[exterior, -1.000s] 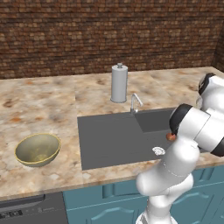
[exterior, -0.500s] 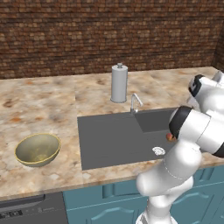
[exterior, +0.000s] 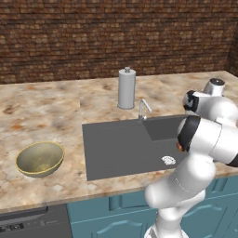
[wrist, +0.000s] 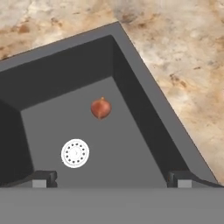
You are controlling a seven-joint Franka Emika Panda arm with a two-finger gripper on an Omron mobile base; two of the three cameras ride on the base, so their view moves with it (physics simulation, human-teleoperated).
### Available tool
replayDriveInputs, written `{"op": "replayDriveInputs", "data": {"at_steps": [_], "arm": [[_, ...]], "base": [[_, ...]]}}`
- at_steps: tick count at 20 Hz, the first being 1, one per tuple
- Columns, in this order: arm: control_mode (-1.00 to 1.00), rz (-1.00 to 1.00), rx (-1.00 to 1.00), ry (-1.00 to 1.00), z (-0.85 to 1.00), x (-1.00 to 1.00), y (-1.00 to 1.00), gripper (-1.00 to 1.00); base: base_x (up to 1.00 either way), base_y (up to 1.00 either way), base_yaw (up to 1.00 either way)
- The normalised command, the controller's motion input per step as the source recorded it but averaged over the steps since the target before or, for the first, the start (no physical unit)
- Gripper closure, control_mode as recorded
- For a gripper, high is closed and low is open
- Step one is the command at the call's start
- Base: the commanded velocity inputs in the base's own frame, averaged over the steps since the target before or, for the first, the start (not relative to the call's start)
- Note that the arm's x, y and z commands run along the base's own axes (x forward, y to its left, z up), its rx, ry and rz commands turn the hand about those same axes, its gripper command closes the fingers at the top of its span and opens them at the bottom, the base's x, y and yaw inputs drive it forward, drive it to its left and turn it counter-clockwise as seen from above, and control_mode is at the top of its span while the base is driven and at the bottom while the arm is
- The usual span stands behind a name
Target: Remove the carrot and onion from the sink. Then move the bowl and cup from the counter to the sink for washing.
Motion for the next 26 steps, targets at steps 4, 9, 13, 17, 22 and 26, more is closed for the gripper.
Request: {"op": "replayDriveInputs", "data": {"at_steps": [4,9,13,17,22,26], "arm": [[-1.0,-0.05,-0.02,0.08,-0.21,0.36,0.23,-1.0],[-1.0,-0.04,0.0,0.1,-0.19,0.36,0.13,-1.0],[-1.0,-0.07,-0.01,0.18,-0.21,0.29,0.0,-1.0],[-1.0,-0.07,0.0,0.2,-0.21,0.25,-0.01,-1.0],[-1.0,-0.07,0.0,0.13,-0.25,0.2,-0.01,-1.0],[-1.0,-0.04,0.02,0.02,-0.24,0.2,-0.07,-1.0]], "base": [[0.0,0.0,0.0],[0.0,0.0,0.0],[0.0,0.0,0.0],[0.0,0.0,0.0],[0.0,0.0,0.0],[0.0,0.0,0.0]]}}
